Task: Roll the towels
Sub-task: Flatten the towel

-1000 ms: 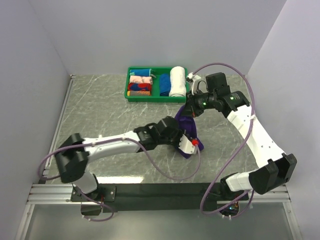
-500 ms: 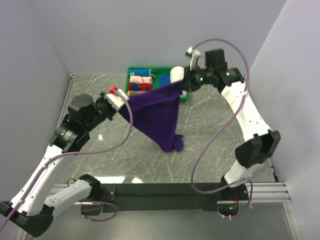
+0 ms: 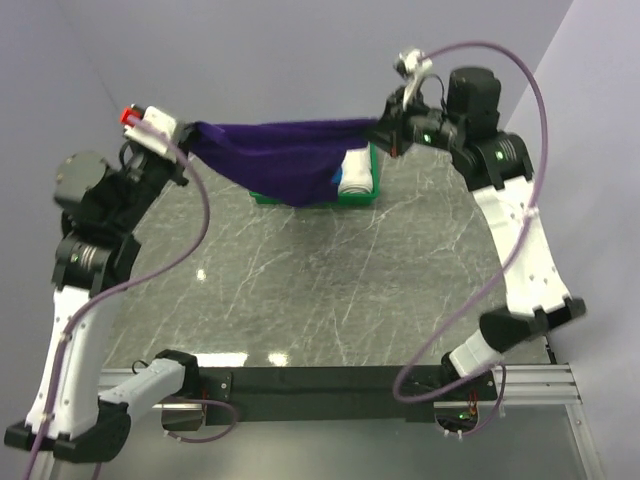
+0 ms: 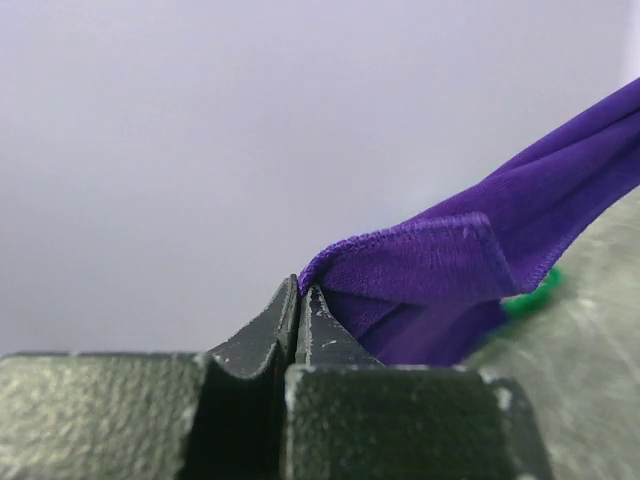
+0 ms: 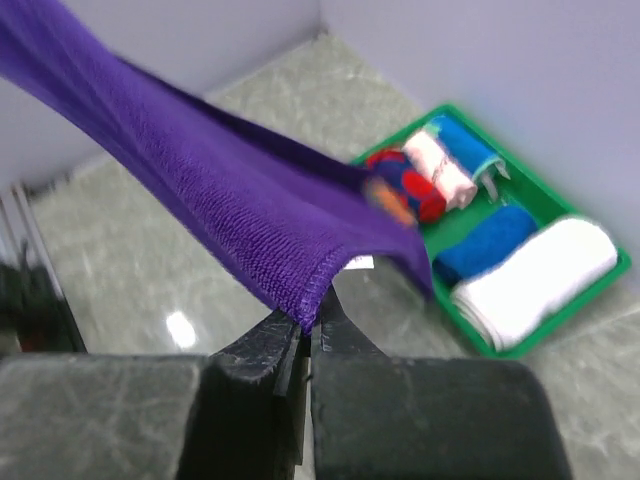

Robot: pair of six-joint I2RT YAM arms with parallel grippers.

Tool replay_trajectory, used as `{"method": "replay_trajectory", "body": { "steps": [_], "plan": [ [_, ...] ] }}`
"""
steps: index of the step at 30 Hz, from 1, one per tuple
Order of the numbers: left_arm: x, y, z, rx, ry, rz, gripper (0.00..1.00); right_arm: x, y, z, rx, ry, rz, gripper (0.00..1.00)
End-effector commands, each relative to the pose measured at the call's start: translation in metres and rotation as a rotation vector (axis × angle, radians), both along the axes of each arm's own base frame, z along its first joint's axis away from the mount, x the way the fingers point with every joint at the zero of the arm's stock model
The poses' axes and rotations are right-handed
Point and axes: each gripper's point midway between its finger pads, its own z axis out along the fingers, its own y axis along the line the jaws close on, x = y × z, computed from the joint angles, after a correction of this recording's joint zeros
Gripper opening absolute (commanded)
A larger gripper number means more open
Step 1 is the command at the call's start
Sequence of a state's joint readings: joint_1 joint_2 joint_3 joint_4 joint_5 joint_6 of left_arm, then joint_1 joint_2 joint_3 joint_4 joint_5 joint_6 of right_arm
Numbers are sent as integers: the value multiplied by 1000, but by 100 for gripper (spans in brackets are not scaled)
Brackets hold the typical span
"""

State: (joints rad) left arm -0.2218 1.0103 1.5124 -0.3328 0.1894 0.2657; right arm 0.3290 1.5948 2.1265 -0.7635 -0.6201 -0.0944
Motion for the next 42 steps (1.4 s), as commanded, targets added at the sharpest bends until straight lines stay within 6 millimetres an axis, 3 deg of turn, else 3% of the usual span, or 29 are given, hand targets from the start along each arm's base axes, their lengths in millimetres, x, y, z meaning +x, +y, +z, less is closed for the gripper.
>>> {"method": "replay_trajectory", "body": {
  "steps": [1, 2, 3, 5, 6, 7, 9, 10, 12, 14, 15, 16, 18, 19, 20, 22, 23, 24, 26, 27, 29, 30, 32, 38, 42],
  "plan": [
    [-31, -16, -14, 24, 44, -142, 0, -17, -22, -48, -165, 6, -17, 0],
    [-37, -24, -43, 55, 133, -193, 0, -20, -29, -62, -216, 18, -21, 0],
    [-46, -33, -57, 93, 161, -263, 1, -24, -35, -81, -274, 42, -11, 0],
    [-61, -59, -101, 119, 283, -425, 1, -31, -61, -131, -392, 144, -12, 0],
    [-68, -68, -123, 136, 351, -475, 1, -33, -71, -145, -416, 176, -16, 0],
    [-82, -93, -149, 166, 414, -570, 1, -36, -94, -170, -460, 242, -30, 0],
    [-100, -125, -181, 220, 488, -690, 1, -43, -118, -189, -495, 296, -48, 0],
    [-128, -151, -204, 258, 538, -831, 1, -53, -139, -213, -555, 354, -41, 0],
    [-141, -176, -229, 248, 625, -928, 3, -63, -158, -234, -625, 396, -43, 0],
    [-149, -194, -237, 239, 652, -1025, 10, -79, -182, -267, -740, 455, -24, 0],
    [-155, -208, -245, 252, 686, -1067, 26, -75, -189, -275, -773, 441, -41, 0],
    [-151, -218, -231, 232, 641, -1081, 37, -82, -198, -296, -813, 476, -37, 0],
    [-141, -229, -226, 206, 647, -1068, 52, -72, -212, -309, -873, 445, -86, 0],
    [-128, -230, -217, 196, 621, -1020, 53, -73, -215, -321, -884, 465, -99, 0],
    [-113, -230, -222, 204, 625, -971, 54, -69, -220, -329, -914, 479, -118, 0],
    [-77, -210, -228, 173, 661, -891, 49, -53, -224, -335, -917, 483, -175, 0],
    [-59, -201, -245, 160, 729, -845, 47, -46, -226, -345, -927, 517, -180, 0],
    [-28, -175, -259, 144, 763, -734, 41, -41, -230, -347, -938, 533, -201, 0],
    [0, -147, -294, 196, 814, -611, 35, -26, -233, -352, -943, 548, -232, 0],
    [17, -122, -332, 293, 854, -531, 32, -18, -237, -352, -956, 538, -262, 0],
    [25, -97, -371, 422, 901, -481, 27, -6, -240, -357, -969, 547, -284, 0],
    [28, -79, -400, 486, 951, -459, 22, -3, -241, -359, -972, 563, -285, 0],
    [34, -57, -427, 529, 1009, -416, 20, 7, -239, -363, -965, 587, -288, 0],
    [24, -33, -469, 619, 1078, -379, 17, 30, -227, -374, -984, 597, -285, 2],
    [7, -15, -498, 685, 1155, -348, 13, 51, -215, -379, -991, 588, -297, 4]
  ]
}}
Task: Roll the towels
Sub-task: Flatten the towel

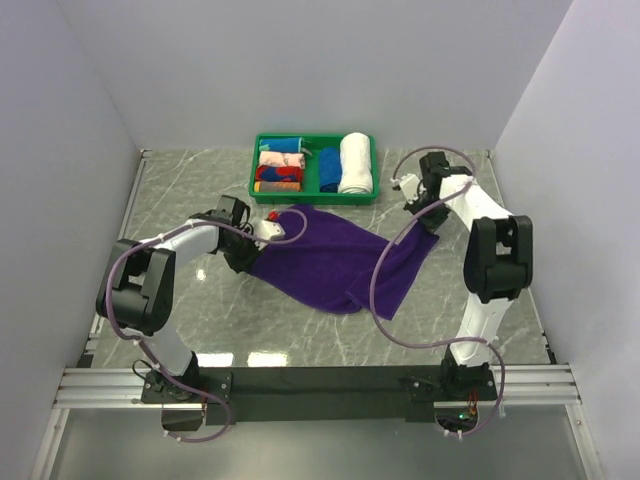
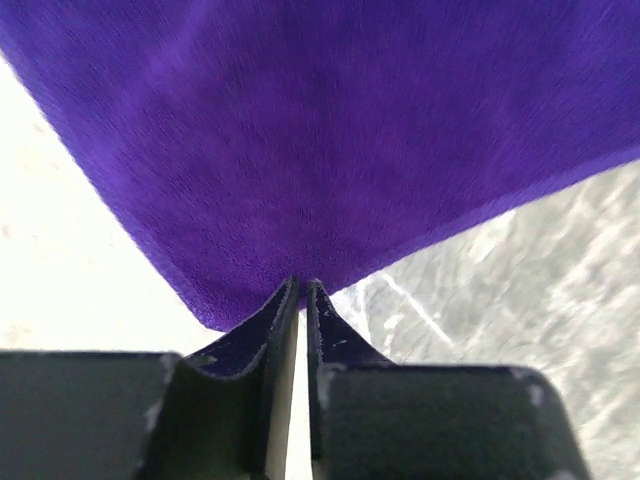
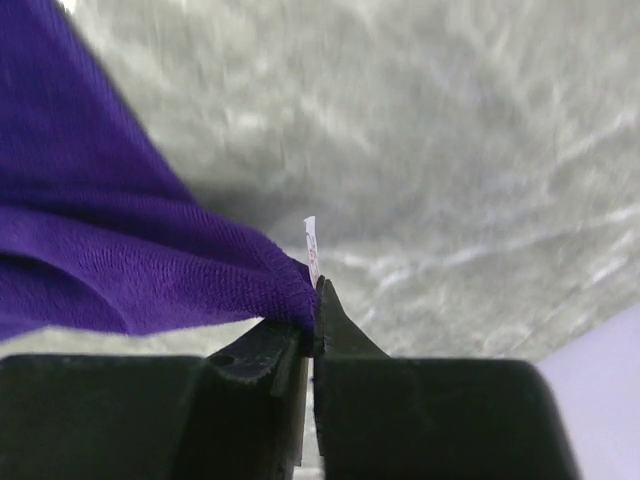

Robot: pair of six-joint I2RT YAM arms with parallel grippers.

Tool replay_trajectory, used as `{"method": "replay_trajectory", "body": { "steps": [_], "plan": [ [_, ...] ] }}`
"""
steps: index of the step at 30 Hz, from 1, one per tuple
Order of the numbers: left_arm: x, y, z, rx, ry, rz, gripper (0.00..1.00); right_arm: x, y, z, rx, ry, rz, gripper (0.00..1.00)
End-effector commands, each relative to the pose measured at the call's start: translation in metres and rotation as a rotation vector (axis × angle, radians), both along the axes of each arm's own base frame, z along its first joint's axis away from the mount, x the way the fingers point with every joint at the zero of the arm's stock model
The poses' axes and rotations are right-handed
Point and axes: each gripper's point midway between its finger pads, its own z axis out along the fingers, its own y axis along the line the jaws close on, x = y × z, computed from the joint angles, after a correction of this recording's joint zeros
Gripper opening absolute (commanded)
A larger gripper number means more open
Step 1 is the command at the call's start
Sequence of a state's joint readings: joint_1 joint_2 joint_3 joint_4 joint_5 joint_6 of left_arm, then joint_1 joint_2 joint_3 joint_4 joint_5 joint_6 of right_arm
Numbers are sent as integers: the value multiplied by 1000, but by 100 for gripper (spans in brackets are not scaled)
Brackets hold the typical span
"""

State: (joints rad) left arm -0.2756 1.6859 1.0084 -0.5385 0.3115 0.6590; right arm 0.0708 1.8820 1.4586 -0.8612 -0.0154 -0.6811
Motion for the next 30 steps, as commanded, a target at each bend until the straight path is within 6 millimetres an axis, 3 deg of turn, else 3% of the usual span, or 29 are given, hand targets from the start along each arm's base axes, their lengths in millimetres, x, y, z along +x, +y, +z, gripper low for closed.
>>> {"method": "replay_trajectory", "body": {
  "steps": [1, 4, 5, 9, 11, 12, 13, 15, 17, 20, 21, 22, 24, 27, 30],
  "plan": [
    [-10, 17, -17, 96, 7, -44, 12, 29, 12, 2, -15, -50, -20, 8],
    [-36, 32, -32, 153, 90, -62, 9, 43, 25, -3, -11, -47, -22, 17],
    [-54, 37, -34, 165, 133, -81, 8, 46, 29, -3, -8, -49, -18, 19],
    [-92, 37, -16, 119, 181, -122, 7, 58, 40, 4, 21, -59, -44, 37],
    [-108, 32, 7, 72, 201, -137, 7, 54, 35, 7, 15, -58, -63, 57],
    [-110, 24, 17, 25, 196, -141, 7, 50, 31, 10, 12, -60, -69, 59],
    [-111, 20, 26, 3, 191, -132, 8, 48, 22, 24, 11, -91, -85, 79],
    [-100, 14, 50, -34, 143, -93, 11, 35, 12, 32, 15, -84, -103, 80],
    [-85, 8, 64, -57, 114, -45, 17, 20, 15, 55, 107, -92, -99, 79],
    [-62, 3, 69, -77, 90, 21, 18, -30, 45, 69, 248, -4, -39, 65],
    [-57, 2, 67, -79, 89, 42, 18, -55, 51, 66, 255, 39, -24, 61],
    [-46, 1, 63, -81, 78, 81, 18, -68, 66, 61, 253, 65, 22, 55],
    [-33, 3, 59, -79, 73, 135, 15, -93, 80, 48, 259, 101, 47, 54],
    [-14, 4, 49, -117, 111, 239, 10, -118, 106, 28, 261, 141, 94, 50],
    [-2, 6, 41, -158, 137, 319, 8, -134, 118, 6, 242, 178, 119, 47]
  ]
}}
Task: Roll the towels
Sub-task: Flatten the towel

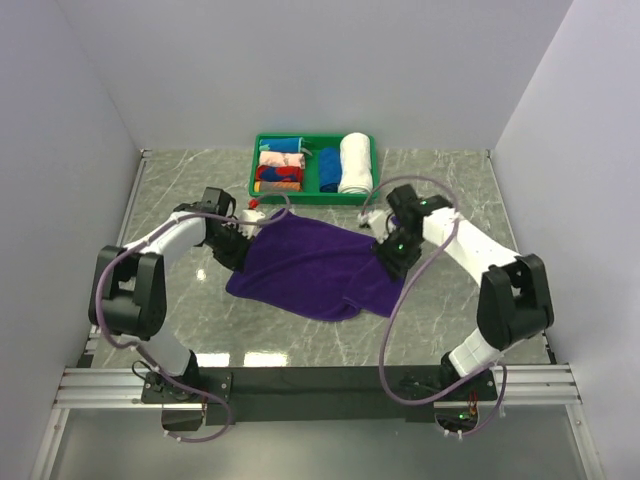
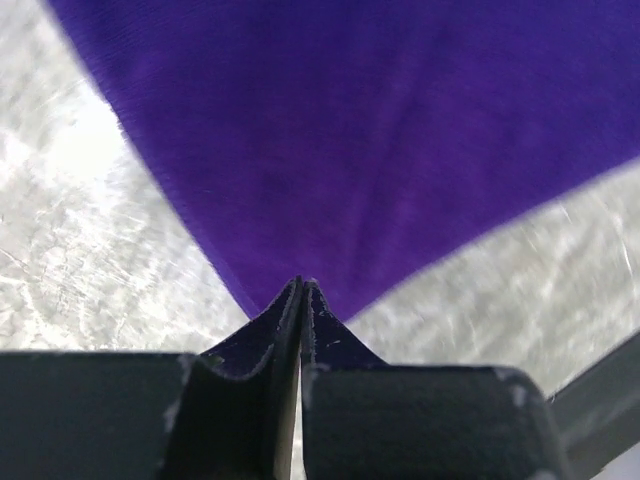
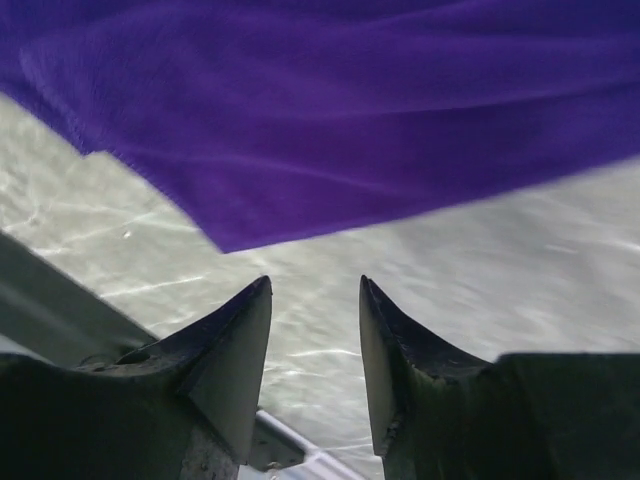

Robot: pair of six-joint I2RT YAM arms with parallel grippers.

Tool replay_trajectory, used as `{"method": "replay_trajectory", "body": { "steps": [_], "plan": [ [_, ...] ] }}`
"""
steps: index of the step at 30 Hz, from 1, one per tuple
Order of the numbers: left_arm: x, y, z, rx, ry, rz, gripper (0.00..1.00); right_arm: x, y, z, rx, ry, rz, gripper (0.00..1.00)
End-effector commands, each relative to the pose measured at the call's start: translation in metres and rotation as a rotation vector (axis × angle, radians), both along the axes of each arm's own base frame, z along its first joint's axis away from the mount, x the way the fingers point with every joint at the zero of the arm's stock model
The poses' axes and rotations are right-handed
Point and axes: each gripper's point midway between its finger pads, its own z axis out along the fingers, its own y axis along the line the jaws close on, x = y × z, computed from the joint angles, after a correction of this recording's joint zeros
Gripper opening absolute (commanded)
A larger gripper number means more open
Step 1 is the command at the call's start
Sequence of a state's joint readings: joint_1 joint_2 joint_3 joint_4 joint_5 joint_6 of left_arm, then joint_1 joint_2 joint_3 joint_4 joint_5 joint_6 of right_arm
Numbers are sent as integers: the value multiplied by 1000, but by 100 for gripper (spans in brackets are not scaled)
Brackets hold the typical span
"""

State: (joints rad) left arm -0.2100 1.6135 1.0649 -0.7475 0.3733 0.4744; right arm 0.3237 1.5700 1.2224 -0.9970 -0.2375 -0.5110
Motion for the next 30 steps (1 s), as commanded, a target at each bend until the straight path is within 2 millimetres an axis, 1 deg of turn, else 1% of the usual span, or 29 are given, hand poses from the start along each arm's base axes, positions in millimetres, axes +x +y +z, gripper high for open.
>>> {"method": "replay_trajectory", "body": {
  "steps": [1, 3, 5, 9, 12, 13, 14, 16, 17, 19, 20, 21, 22, 23, 24, 25, 26, 27, 28, 29, 30],
  "plan": [
    [28, -5, 8, -72, -27, 127, 8, -18, 13, -29, -4, 65, -6, 47],
    [32, -4, 3, -66, -25, 146, 7, -24, 18, -46, -30, 85, 19, 45],
    [32, -3, -3, -59, -14, 152, 6, -28, 22, -58, -44, 97, 29, 44],
    [32, 2, -15, -31, -3, 163, 6, -40, 30, -82, -107, 118, 80, 43],
    [26, 6, -26, -9, 21, 170, 6, -44, 20, -98, -191, 128, 102, 42],
    [20, 9, -30, 8, 32, 167, 5, -45, 14, -100, -221, 126, 105, 42],
    [18, 12, -32, 21, 31, 164, 5, -50, 8, -103, -242, 138, 125, 42],
    [12, 17, -35, 46, 29, 153, 5, -54, -2, -103, -274, 126, 155, 41],
    [5, 24, -41, 82, 43, 154, 4, -60, -14, -106, -314, 124, 193, 41],
    [-3, 31, -43, 113, 44, 138, 4, -63, -26, -103, -354, 91, 227, 41],
    [-14, 37, -49, 143, 60, 126, 4, -68, -40, -102, -397, 87, 257, 41],
    [-21, 40, -51, 154, 69, 127, 3, -71, -46, -101, -414, 86, 269, 41],
    [-23, 43, -45, 159, 41, 114, 3, -73, -52, -101, -427, 85, 279, 41],
    [-39, 50, -51, 192, 64, 107, 3, -78, -62, -98, -443, 90, 300, 41],
    [-46, 54, -52, 208, 63, 99, 2, -81, -67, -97, -457, 92, 309, 42],
    [-58, 60, -54, 228, 63, 85, 2, -83, -72, -96, -461, 95, 317, 42],
    [-67, 65, -54, 249, 71, 75, 2, -89, -78, -95, -470, 115, 339, 42],
    [-74, 71, -55, 278, 74, 70, 2, -91, -82, -92, -469, 111, 339, 43],
    [-84, 77, -55, 294, 75, 62, 1, -93, -83, -91, -469, 110, 362, 43],
    [-88, 80, -55, 307, 77, 57, 1, -98, -86, -89, -469, 124, 376, 43],
    [-96, 84, -54, 323, 90, 54, 1, -99, -85, -86, -457, 111, 384, 44]
  ]
}}
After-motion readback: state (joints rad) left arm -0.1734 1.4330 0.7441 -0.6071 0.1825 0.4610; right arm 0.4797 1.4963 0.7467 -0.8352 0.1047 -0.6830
